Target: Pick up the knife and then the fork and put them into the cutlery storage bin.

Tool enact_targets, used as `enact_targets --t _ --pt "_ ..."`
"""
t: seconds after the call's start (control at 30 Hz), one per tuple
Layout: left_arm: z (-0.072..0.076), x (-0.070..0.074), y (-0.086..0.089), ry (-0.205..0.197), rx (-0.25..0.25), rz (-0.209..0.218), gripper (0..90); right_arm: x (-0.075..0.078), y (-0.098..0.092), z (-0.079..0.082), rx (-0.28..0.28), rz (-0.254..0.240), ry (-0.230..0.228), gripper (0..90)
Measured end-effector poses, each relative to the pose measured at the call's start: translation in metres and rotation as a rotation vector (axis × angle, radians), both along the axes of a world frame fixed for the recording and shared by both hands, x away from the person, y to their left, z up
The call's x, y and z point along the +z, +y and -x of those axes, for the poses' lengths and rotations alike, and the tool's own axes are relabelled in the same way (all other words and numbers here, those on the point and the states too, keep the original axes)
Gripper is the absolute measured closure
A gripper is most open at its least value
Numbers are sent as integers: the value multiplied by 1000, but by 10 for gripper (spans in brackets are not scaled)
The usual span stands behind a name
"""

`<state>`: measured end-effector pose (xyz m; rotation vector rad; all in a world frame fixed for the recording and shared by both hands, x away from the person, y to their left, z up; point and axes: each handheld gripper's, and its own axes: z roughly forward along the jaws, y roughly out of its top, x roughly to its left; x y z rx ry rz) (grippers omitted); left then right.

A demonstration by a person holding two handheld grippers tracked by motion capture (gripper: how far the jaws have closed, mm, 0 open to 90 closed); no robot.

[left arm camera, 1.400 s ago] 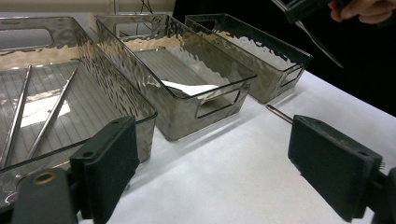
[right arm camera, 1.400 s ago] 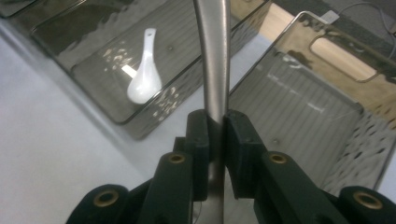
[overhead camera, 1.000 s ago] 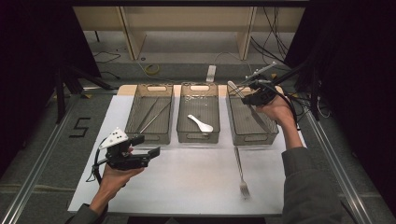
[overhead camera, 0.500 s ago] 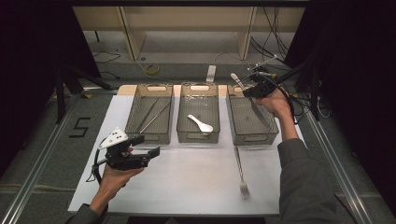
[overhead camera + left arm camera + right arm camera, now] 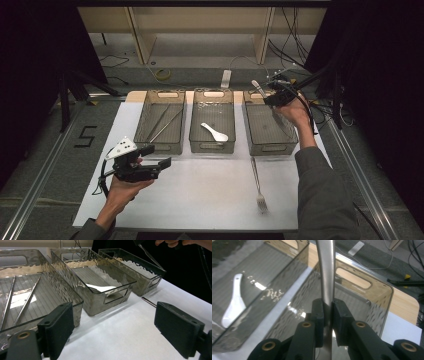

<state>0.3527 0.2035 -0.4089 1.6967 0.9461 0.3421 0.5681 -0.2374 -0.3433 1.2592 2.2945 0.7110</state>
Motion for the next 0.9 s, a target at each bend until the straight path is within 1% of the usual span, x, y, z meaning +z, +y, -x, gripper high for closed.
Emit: enact_targets --t 0.1,0.23,0.3,0.37,0.7,0.9 --pt "0 0 0 1 1 -2 155 -6 -1 -1 -4 -4 3 809" --pt "0 0 0 0 0 0 154 -13 -2 -2 -13 18 10 809" --pt "0 0 0 0 1 1 155 -17 -3 -2 -15 12 13 810" --pt "0 0 0 -1 1 0 154 -20 -3 -1 -19 20 10 809" --pt "0 0 -1 -1 0 -3 155 -40 -5 -1 -32 32 35 808" --pt "1 0 0 -2 1 -2 155 -50 -4 0 -41 40 61 804"
